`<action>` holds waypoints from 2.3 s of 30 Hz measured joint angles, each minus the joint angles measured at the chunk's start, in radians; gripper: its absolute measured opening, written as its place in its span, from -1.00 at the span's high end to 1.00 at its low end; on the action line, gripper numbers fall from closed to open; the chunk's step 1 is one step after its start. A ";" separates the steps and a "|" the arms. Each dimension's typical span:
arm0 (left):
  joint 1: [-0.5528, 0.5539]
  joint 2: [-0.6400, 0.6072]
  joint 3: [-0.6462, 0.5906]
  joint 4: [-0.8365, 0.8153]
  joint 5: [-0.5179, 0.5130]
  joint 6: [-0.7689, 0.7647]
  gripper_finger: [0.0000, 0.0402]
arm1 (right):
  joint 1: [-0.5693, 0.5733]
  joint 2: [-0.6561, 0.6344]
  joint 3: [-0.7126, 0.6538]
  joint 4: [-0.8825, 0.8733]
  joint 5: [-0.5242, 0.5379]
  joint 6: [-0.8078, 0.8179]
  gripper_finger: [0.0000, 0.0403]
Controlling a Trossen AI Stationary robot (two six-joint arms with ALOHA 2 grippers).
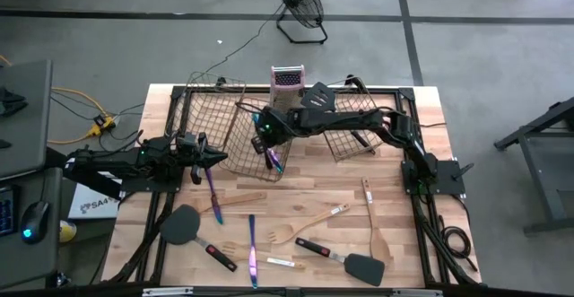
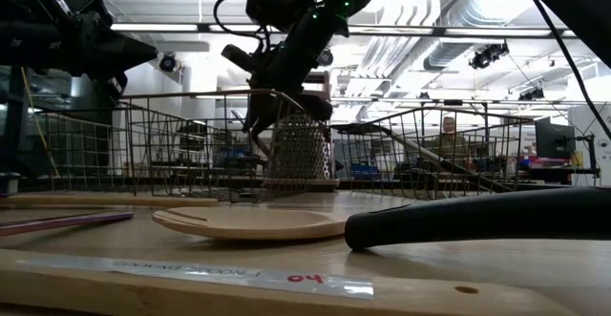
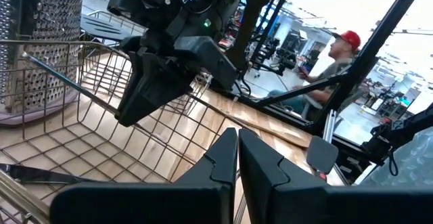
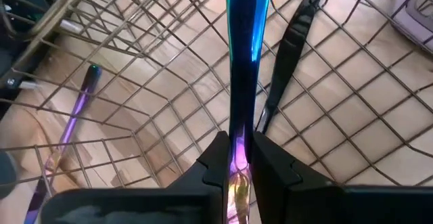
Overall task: Pick & Place Kitchen Items
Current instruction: Put the right blue table knife into the middle wire basket
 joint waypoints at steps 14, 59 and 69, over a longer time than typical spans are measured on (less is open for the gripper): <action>0.000 0.000 0.000 0.000 0.000 0.000 0.93 | 0.001 -0.043 0.000 0.048 0.007 0.001 0.83; 0.000 0.000 0.000 0.000 0.003 0.000 0.93 | 0.008 0.002 0.000 0.018 0.077 0.240 0.80; 0.000 0.000 0.000 0.000 0.003 0.000 0.93 | 0.014 0.002 0.000 0.014 0.060 0.242 0.79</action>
